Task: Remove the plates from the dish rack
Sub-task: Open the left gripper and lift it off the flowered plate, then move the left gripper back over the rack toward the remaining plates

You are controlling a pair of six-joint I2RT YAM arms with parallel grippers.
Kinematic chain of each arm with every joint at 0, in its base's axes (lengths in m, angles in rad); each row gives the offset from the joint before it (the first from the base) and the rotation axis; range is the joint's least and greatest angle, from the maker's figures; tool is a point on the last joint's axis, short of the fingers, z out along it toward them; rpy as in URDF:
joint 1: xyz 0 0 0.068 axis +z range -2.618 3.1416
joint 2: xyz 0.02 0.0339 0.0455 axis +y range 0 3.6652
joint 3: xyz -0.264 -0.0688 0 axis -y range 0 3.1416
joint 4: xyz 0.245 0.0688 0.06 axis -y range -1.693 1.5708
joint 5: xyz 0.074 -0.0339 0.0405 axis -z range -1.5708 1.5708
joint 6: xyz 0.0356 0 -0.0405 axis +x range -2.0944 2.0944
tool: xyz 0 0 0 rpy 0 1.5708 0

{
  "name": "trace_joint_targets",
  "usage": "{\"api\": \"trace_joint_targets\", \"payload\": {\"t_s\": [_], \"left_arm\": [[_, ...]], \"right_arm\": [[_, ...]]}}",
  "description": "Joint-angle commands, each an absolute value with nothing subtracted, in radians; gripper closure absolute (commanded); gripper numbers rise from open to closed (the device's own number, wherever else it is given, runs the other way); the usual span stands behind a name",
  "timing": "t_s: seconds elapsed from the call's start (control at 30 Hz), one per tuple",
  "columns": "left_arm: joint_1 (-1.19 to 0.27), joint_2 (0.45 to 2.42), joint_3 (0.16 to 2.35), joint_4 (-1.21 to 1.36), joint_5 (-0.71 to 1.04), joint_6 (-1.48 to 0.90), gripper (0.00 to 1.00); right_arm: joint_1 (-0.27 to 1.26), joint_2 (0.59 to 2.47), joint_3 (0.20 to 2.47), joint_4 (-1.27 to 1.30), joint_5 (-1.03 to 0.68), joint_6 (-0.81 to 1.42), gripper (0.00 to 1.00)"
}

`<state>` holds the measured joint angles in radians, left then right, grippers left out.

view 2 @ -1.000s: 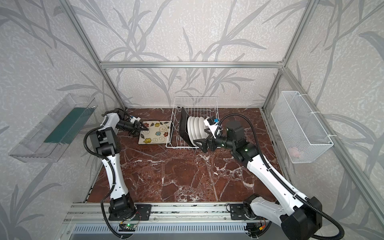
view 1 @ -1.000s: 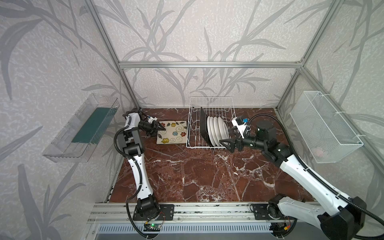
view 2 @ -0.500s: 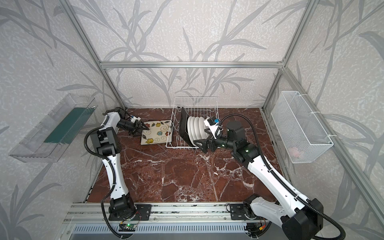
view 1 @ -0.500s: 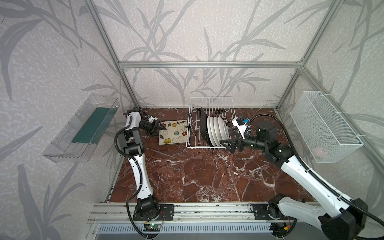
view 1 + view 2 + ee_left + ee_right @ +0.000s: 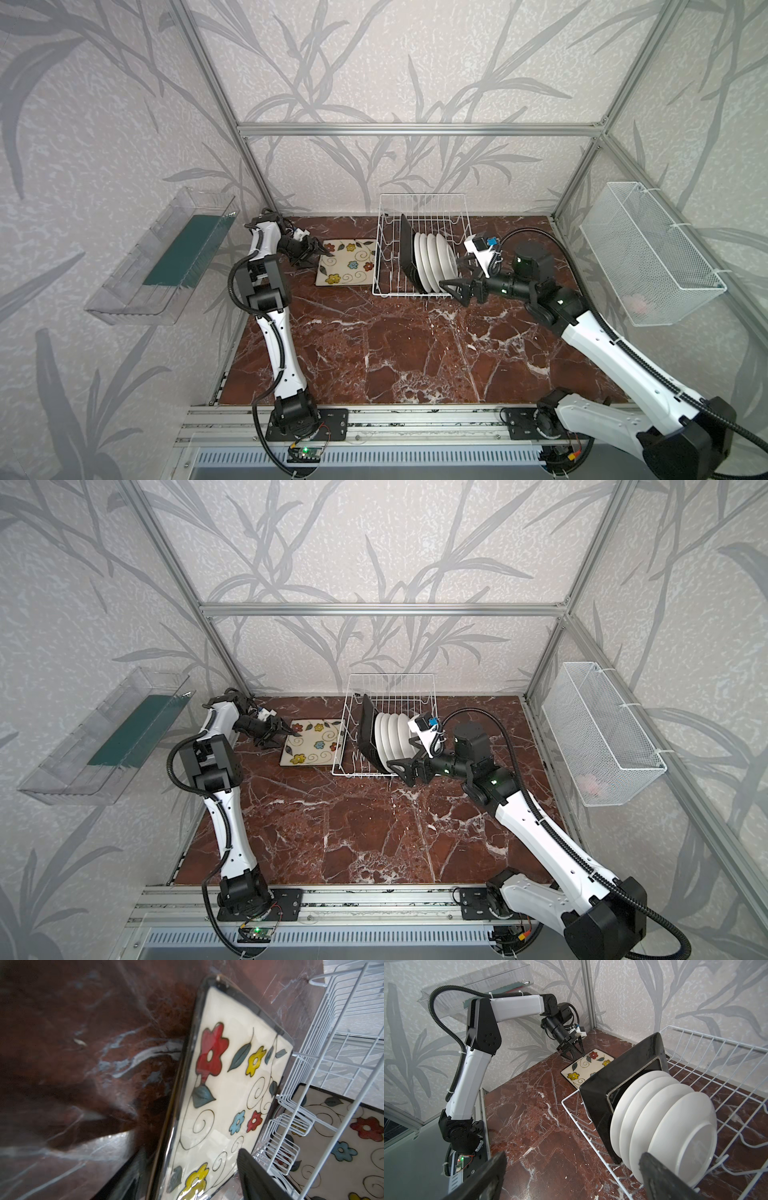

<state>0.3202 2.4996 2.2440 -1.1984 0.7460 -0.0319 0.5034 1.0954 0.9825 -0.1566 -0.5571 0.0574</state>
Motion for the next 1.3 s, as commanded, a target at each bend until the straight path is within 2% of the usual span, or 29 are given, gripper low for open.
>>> {"api": "trace_joint_targets", "payload": {"t_s": [0.0,0.3,0.43,0.6,0.7,0.93,1.27], "left_arm": [[0.324,2.427,2.273,-1.200,0.697,-0.046,0.26],[0.313,2.347,2.253,-1.185,0.664,-0.071,0.21],[0.279,2.265,2.234,-1.179,0.591,-0.057,0.19],[0.208,2.153,2.220,-1.178,0.526,-0.049,0.15],[0.142,2.049,2.139,-1.100,0.502,-0.051,0.10],[0.038,1.938,2.027,-1.012,0.538,-0.102,0.09],[-0.111,1.823,1.911,-0.940,0.475,-0.122,0.09]], "right_arm": [[0.509,1.097,0.985,-0.164,-0.555,0.046,0.01],[0.508,1.091,0.984,-0.168,-0.543,0.042,0.01],[0.509,1.077,0.979,-0.176,-0.519,0.036,0.01],[0.509,1.059,0.967,-0.176,-0.491,0.022,0.01],[0.509,1.037,0.947,-0.160,-0.457,0.008,0.01],[0.509,1.000,0.927,-0.173,-0.419,-0.019,0.01],[0.509,0.944,0.870,-0.125,-0.363,-0.028,0.01]]}}
